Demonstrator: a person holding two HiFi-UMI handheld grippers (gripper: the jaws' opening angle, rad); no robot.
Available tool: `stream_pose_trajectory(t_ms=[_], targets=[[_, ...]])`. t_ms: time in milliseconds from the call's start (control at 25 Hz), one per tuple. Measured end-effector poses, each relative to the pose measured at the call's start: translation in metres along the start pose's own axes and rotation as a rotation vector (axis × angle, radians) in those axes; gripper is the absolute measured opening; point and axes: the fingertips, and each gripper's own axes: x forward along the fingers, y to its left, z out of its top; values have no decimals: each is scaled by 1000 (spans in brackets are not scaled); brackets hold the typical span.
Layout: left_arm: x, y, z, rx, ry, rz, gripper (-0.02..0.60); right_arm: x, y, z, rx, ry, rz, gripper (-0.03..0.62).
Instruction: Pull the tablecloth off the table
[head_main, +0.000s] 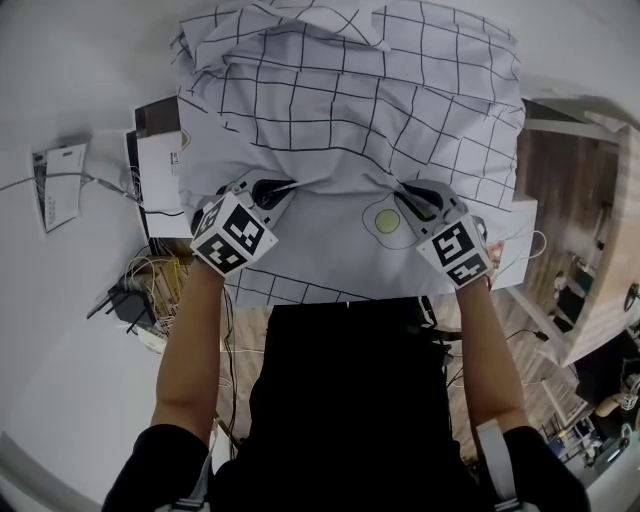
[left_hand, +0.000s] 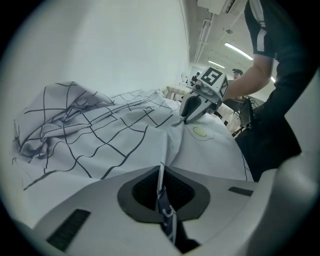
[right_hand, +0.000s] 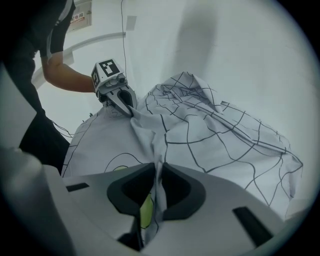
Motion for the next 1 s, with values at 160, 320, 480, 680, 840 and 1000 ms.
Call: stream_pose_trajectory(t_ms=[160, 320, 480, 680, 840, 1000], targets=[[-5, 2, 5, -39, -47, 13, 12, -1, 2, 3, 66, -39, -16, 25], [-17, 0, 11, -92, -104, 2, 12, -11, 2, 9, 133, -104, -16, 21], [-34, -1, 28, -152, -196, -13, 12, -29, 0, 21, 189, -179, -14, 21], [-59, -5, 55, -209, -304, -31, 12, -63, -1, 48, 191, -229, -46, 20], [-75, -2, 75, -207, -351, -29, 12, -82, -8, 70, 172, -257, -65, 20], [-93, 0, 97, -196, -393, -24, 12, -99, -14, 90, 154, -284, -86, 20]])
